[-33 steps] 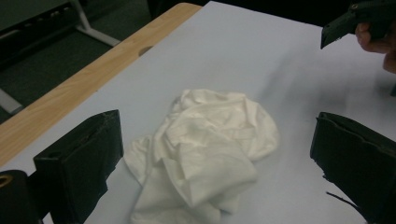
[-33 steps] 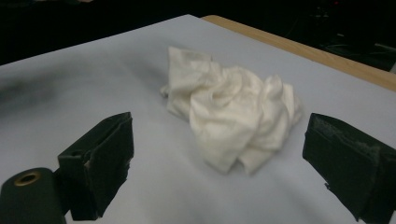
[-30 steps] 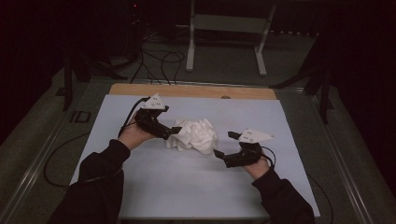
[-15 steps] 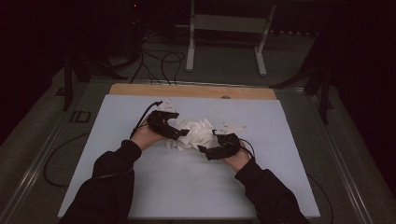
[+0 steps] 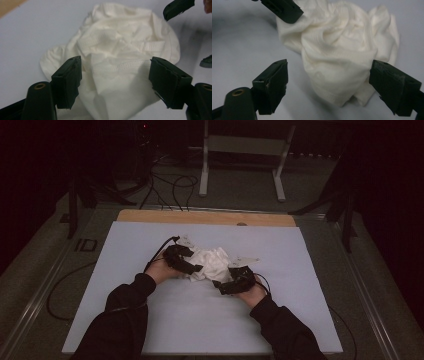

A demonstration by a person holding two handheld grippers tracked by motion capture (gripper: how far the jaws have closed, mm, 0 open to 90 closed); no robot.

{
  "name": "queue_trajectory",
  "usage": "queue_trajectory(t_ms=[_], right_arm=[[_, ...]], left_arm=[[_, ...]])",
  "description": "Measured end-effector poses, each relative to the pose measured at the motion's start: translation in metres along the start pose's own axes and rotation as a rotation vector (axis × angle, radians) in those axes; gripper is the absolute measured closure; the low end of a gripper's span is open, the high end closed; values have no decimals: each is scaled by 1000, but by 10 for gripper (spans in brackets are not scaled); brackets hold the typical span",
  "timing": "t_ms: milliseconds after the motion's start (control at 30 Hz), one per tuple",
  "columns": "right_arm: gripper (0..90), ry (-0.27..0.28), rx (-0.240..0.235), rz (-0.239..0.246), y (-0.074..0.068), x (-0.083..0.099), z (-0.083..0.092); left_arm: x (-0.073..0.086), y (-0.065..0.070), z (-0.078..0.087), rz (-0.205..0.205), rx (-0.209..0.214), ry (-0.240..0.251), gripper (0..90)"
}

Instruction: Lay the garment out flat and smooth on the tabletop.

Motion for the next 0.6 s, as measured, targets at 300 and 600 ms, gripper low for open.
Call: queue_trajectory(t_ms=[300,600], right_arm=[[350,-64,3,-13,-3,11,-10],[717,-105,-13,-8,-5,17,-16]], left_arm=[[14,2,-10,-11,7,-60,374],[22,7,-10,-39,52,-99,664]])
Point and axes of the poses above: each handheld gripper's, and its own axes: z roughly backward along the jaws, x roughly out of its underside, y roughly to its right, the point moved 9 cm from there along -z, roughly forward along the jaws, and after that the axes turned 13 degrees about z, right-handed, at the moved point
